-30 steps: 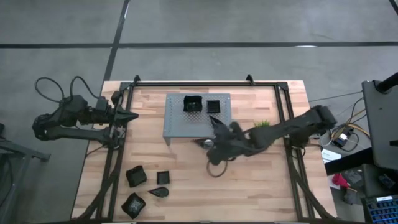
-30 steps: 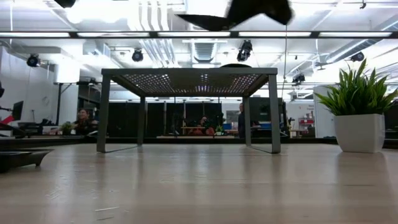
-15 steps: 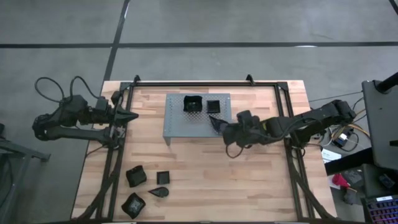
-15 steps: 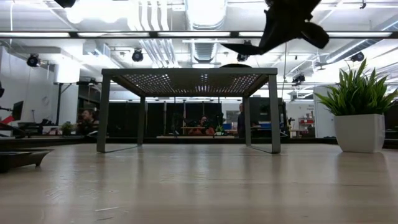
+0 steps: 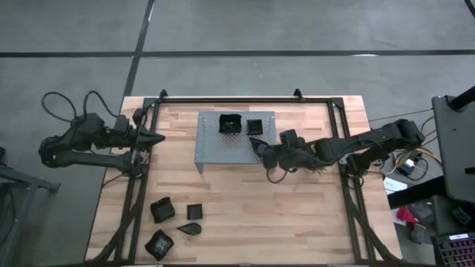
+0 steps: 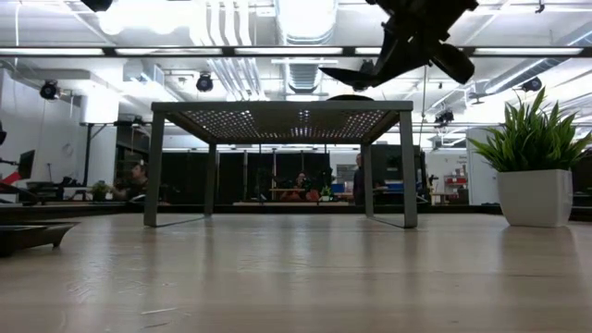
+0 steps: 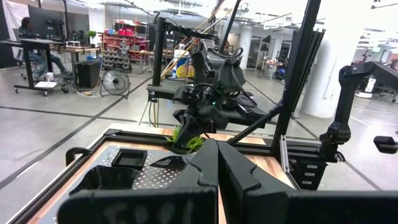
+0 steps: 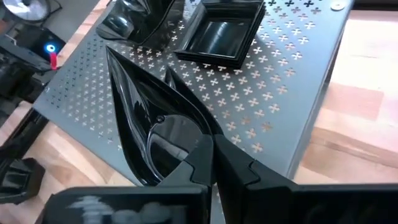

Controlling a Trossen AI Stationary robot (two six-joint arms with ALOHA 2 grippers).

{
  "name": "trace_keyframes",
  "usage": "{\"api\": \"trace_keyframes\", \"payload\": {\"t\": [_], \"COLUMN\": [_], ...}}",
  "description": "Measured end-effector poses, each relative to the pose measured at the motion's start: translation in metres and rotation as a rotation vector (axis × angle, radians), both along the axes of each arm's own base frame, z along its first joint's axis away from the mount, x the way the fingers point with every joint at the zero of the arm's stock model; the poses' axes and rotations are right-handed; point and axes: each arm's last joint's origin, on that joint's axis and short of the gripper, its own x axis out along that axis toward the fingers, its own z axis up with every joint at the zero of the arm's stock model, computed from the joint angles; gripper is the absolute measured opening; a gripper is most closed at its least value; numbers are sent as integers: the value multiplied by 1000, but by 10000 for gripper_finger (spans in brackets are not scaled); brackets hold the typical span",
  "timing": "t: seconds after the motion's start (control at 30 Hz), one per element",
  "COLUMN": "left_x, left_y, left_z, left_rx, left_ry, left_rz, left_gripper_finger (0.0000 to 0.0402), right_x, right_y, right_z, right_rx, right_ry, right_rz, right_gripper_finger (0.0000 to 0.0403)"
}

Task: Pick & Place Mini shaped plates
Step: Stack the drop-shaped plate on top of the drop-shaped plate on the shelf, then stack the distorted square plate on top of the distorted square plate on the shelf

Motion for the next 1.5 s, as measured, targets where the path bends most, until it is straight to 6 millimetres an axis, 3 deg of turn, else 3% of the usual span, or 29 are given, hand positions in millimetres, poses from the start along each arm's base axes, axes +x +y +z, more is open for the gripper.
{"api": "trace_keyframes", "payload": {"t": [0.23,0.7,1.0,1.27,1.4,1.5], "left_x": [0,0,0,0,0,0], "left_y": [0,0,0,0,0,0], "left_z": [0,0,0,0,0,0], "left_rx": [0,0,0,0,0,0], "left_ry": [0,0,0,0,0,0], "left_rz": [0,0,0,0,0,0], "left_gripper_finger": [0,0,0,0,0,0], "right_x": [8,8,8,4,1,-2], "right_y": [-4,-4,-4,0,9,20], "right_z": [-12,-11,-10,5,5,0], "right_rx": [-12,-35,-41,-102,-132,-136], "right_ry": [48,47,49,16,43,41], "right_rz": [-12,-22,-15,73,135,172], "right_gripper_finger": [8,13,88,137,133,95]}}
